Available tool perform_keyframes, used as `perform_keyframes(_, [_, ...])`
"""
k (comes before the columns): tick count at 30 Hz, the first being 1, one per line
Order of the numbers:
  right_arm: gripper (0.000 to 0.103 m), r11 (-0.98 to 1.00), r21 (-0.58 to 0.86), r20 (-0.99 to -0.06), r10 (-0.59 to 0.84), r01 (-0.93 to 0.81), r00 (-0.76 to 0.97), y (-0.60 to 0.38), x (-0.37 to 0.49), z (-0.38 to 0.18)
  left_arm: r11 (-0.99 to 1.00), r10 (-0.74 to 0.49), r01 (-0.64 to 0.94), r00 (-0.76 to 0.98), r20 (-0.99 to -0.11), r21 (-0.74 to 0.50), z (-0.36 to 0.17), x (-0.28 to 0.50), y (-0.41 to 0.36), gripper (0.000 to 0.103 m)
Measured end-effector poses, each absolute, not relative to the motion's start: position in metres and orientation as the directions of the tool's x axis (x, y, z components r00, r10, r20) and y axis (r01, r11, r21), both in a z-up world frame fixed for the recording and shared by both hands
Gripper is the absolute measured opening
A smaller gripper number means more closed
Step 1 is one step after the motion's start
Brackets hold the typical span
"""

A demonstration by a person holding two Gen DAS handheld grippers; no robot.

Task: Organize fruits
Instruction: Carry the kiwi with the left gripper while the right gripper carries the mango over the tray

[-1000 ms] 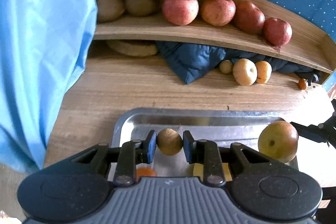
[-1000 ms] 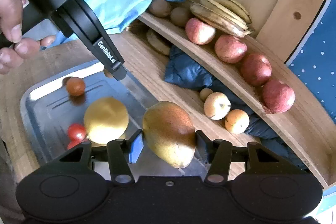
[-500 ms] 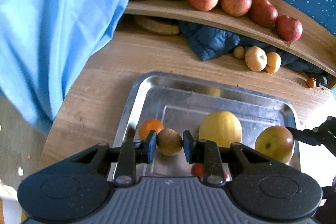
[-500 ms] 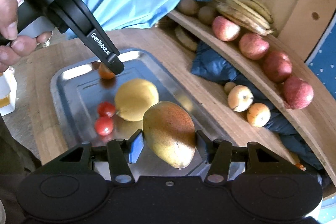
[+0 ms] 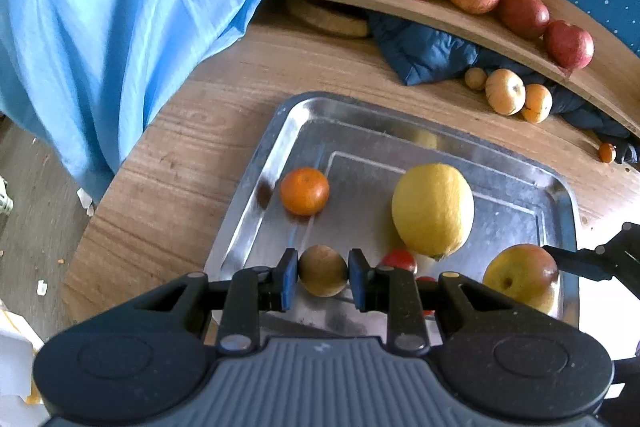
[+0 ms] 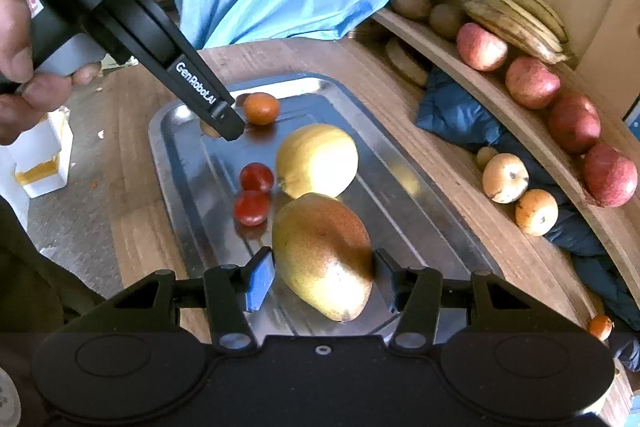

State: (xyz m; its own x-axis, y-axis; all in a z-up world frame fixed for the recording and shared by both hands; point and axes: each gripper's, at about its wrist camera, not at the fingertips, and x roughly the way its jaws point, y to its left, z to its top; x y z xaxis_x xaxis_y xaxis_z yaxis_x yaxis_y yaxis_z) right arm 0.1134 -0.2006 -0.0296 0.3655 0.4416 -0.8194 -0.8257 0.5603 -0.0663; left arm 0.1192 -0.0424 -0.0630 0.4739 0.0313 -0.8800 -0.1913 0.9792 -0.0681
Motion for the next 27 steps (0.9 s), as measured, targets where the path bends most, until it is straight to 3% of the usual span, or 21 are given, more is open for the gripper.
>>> perform_keyframes(27, [0.055,0.526,0.003,-0.844,0.458,-0.850,0.280,-0.204,0.109,-0.036,0.983,0.034,-0.179,0.428,-0.903,-0.048,-0.074,0.116,-0.051,0.030])
